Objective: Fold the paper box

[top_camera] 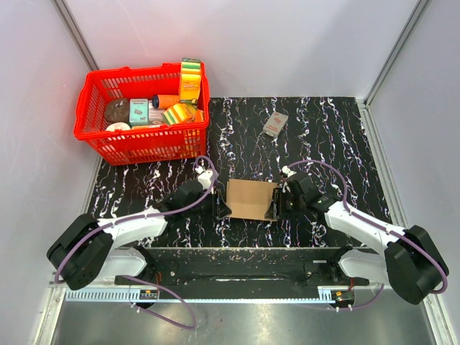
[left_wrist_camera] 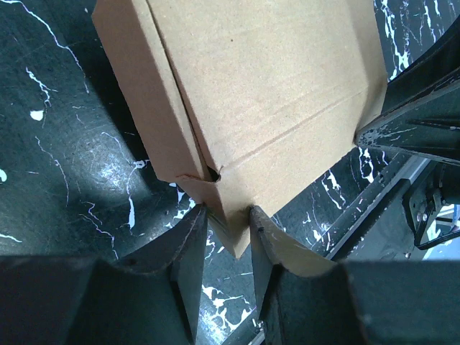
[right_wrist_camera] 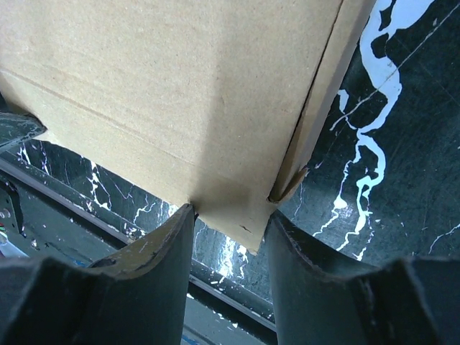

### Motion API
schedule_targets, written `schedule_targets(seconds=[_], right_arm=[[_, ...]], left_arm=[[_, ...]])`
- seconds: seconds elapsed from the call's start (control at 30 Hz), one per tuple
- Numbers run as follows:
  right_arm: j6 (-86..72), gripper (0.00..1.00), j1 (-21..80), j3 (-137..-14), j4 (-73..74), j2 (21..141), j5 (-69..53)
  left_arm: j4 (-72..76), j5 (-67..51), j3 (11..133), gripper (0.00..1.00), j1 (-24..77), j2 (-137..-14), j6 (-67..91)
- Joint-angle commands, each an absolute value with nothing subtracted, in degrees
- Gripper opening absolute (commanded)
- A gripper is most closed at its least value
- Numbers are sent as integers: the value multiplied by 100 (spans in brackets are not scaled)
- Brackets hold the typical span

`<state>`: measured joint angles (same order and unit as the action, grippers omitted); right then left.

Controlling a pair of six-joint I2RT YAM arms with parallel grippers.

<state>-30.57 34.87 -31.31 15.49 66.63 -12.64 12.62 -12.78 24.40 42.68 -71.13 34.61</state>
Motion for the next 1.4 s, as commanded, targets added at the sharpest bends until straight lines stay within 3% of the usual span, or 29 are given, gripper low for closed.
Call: schedule_targets(seconds=[0.0, 0.67, 0.97, 1.17, 1.37], right_arm=[[-3243, 49, 3533, -3349, 1063, 6609, -1617], [-3270, 49, 3533, -3401, 1099, 6548, -1670], [-3147, 53, 3533, -3489, 1397, 6425, -1529], [-2997, 63, 3533, -3744, 1994, 6249, -1178], [-2909, 70, 3533, -3937, 2346, 6188, -976]], left_arm=[[2188, -1889, 2540, 33, 4307, -7128, 3700], [2611, -2171, 2329, 29, 4192, -7172, 3990], [1381, -1723, 2549, 43, 4192, -6926, 3516], [827, -1591, 2628, 65, 4131, -6777, 3375], [133, -1485, 2707, 74, 4078, -6478, 3243]])
